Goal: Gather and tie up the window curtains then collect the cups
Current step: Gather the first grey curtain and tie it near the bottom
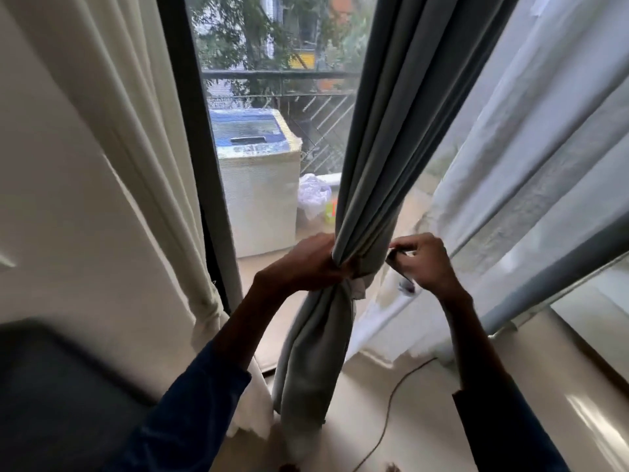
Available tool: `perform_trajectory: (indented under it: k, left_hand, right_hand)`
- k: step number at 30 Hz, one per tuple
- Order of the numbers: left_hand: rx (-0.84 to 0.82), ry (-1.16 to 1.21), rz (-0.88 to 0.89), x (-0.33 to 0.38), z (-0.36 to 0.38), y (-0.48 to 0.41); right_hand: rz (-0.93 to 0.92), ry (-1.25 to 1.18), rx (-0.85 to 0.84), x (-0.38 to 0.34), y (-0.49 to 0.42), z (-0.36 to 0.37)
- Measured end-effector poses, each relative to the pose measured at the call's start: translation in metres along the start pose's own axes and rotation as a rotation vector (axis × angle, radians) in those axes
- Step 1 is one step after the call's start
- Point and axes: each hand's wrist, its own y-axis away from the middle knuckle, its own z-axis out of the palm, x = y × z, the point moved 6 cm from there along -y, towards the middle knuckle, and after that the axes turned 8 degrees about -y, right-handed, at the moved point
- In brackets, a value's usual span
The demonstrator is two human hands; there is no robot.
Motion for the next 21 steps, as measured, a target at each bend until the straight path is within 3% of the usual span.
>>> perform_trajectory:
  k: [4,9,16,18,21]
  left_hand:
    - [0.022,0.115,0.161,0.023,-0.013,0.000]
    - [-0.060,0.126,0.138,0.016,-0.007,0.000]
    - [-0.043,-0.123,0.064,0.014,-0.004,-0.005]
    - [-0.041,-0.153,0.005,0.016,-0.001,-0.009]
    - [0.004,-0.276,-0.097,0.018,0.001,-0.015]
  right_hand:
    - [-0.046,0.055,-0.125,-0.023,-0.024,0.026]
    - [-0.173,-0.215,-0.392,-0.054,-0.017,0.044]
    - [-0.116,-0.215,-0.377,-0.037,-0.028,0.051]
    - [-0.020,-0.170,-0.425,-0.033,-0.028,0.052]
    - [-0.039,-0.219,-0.399,-0.023,-0.032,0.043]
